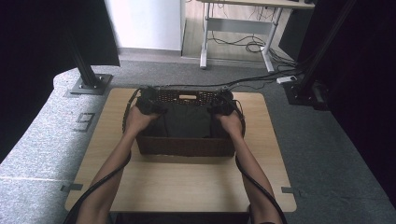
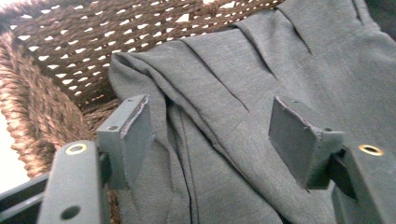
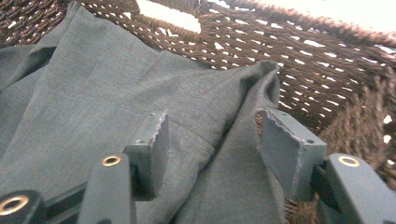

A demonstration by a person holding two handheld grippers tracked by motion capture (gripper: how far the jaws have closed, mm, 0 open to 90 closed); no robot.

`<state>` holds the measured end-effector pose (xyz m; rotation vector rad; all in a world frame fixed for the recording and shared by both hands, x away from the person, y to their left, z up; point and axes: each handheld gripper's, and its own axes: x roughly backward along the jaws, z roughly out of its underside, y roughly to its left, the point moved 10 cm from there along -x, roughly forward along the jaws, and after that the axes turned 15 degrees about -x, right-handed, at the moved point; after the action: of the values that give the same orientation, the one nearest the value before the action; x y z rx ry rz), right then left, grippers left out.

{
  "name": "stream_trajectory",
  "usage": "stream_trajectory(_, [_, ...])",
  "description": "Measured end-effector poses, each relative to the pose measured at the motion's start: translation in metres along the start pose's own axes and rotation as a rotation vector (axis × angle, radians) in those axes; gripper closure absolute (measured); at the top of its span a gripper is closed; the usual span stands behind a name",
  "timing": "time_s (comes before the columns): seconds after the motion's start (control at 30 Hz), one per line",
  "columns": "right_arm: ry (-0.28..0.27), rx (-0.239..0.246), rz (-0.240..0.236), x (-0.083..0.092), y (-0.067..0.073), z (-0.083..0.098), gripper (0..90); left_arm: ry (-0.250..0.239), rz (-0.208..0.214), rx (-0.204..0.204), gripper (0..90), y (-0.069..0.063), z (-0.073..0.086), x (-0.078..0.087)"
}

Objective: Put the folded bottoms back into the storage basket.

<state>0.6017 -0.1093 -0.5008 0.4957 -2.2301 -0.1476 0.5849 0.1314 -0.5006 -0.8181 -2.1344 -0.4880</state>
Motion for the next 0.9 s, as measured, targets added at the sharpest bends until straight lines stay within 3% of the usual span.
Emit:
stream_trajectory(0.13, [-0.014, -0.013, -0.004, 0.006, -0.008, 0.0, 41.5, -0.011, 0.001, -0.008, 27.6, 0.0, 0.0, 0.004])
stream_trajectory(0.33, [-0.045, -0.044, -0.025, 0.019, -0.018, -0.001, 44.4, -0.07, 0.012, 0.002, 24.1, 0.002, -0.003, 0.015])
stream_trajectory(0.47, [-0.06, -0.039, -0.011, 0.028, -0.024, -0.001, 39.2, -0.081, -0.001, -0.006, 20.2, 0.004, -0.001, 0.023])
stream_trajectory(0.67, [-0.071, 0.003, -0.008, 0.04, -0.027, 0.005, 28.8, -0.088, -0.002, -0.038, 14.8, 0.001, 0.006, 0.034])
stream_trajectory(0.9, [-0.078, 0.053, -0.044, 0.054, -0.021, 0.017, 17.8, -0.128, 0.022, -0.038, 11.5, -0.003, 0.012, 0.048])
